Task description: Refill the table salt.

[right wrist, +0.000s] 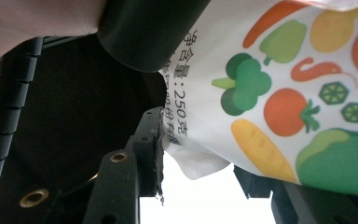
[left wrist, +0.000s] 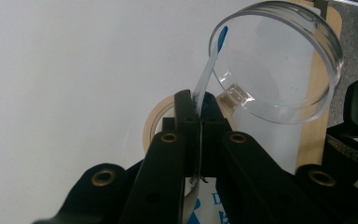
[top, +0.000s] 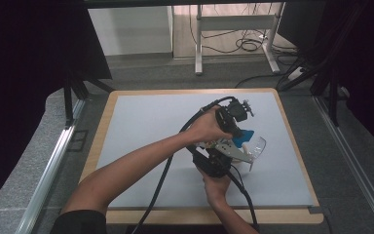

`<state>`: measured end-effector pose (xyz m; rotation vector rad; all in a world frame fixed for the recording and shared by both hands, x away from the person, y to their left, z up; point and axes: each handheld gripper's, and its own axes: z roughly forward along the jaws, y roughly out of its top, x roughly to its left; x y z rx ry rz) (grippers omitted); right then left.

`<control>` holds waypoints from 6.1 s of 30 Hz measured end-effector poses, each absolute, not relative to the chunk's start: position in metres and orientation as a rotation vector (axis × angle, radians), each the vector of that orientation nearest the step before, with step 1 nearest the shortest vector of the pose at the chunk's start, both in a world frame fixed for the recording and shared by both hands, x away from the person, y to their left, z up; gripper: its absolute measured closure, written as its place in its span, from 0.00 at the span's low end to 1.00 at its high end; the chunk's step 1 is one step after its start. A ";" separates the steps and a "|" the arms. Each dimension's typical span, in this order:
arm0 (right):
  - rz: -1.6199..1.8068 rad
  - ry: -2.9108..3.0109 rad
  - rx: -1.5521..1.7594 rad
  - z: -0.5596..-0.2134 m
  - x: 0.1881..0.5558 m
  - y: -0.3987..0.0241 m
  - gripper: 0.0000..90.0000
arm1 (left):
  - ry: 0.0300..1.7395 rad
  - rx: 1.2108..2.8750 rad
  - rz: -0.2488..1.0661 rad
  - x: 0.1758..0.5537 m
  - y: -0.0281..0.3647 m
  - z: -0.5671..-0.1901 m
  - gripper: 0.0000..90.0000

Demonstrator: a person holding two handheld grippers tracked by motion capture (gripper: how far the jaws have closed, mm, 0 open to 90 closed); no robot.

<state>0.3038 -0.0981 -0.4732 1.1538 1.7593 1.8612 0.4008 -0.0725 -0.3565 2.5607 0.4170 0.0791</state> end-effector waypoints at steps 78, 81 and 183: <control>1.703 1.917 1.121 -0.510 0.295 -0.104 0.65 | 0.468 2.449 0.019 0.400 -0.043 -0.372 1.00; 1.693 1.920 1.125 -0.512 0.295 -0.106 0.65 | 0.467 2.440 0.018 0.399 -0.041 -0.371 1.00; 1.452 2.112 1.104 -0.533 0.283 -0.127 0.55 | 0.587 2.116 -0.080 0.390 0.027 -0.394 1.00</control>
